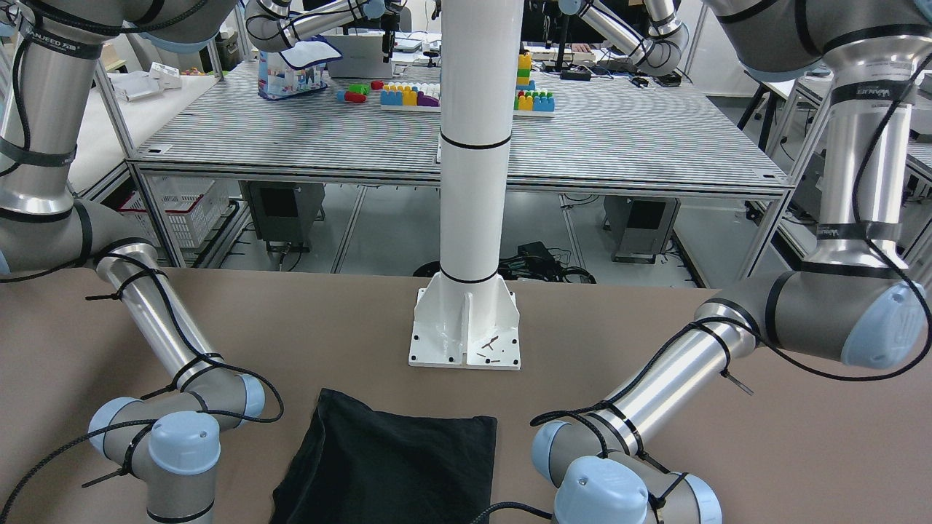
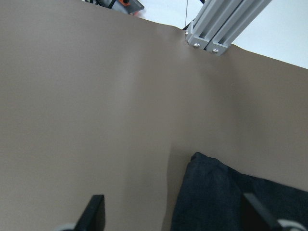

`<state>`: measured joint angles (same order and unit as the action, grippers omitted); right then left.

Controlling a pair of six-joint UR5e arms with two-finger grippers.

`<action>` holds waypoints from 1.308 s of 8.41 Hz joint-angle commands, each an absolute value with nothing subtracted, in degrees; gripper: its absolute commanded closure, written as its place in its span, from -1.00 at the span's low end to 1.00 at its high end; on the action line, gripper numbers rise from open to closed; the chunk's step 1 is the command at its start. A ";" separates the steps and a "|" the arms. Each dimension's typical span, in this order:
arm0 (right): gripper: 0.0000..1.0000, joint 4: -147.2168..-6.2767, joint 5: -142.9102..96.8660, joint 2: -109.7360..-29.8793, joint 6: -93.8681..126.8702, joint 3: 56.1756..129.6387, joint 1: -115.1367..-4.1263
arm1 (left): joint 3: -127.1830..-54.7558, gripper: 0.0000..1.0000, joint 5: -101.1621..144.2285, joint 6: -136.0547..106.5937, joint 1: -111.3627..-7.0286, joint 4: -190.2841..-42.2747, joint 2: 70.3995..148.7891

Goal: Fold clothes

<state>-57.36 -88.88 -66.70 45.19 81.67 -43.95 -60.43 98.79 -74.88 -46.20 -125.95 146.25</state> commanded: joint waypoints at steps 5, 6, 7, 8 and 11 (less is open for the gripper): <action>-0.88 -60.69 -105.53 -62.76 60.40 90.70 -48.78 | -60.29 -1.00 98.79 -74.88 -46.23 -125.86 146.34; -0.88 -56.12 -105.64 -63.10 66.47 90.62 -46.87 | -60.29 -1.00 98.79 -74.88 -46.32 -125.86 146.42; -0.88 -54.16 -105.73 -63.28 69.40 90.70 -43.89 | -60.38 -1.00 98.79 -74.88 -46.49 -125.86 146.69; -0.88 -53.62 -105.65 -63.37 70.13 90.70 -42.38 | -60.38 -1.00 98.79 -74.88 -46.58 -125.86 146.69; -0.88 -53.53 -105.21 -64.86 72.77 90.44 -38.77 | -60.47 -1.00 98.79 -74.97 -46.67 -125.77 147.04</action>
<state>-53.78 -105.33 -63.85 71.59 90.59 -40.82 -60.44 98.79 -74.92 -46.62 -125.85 146.82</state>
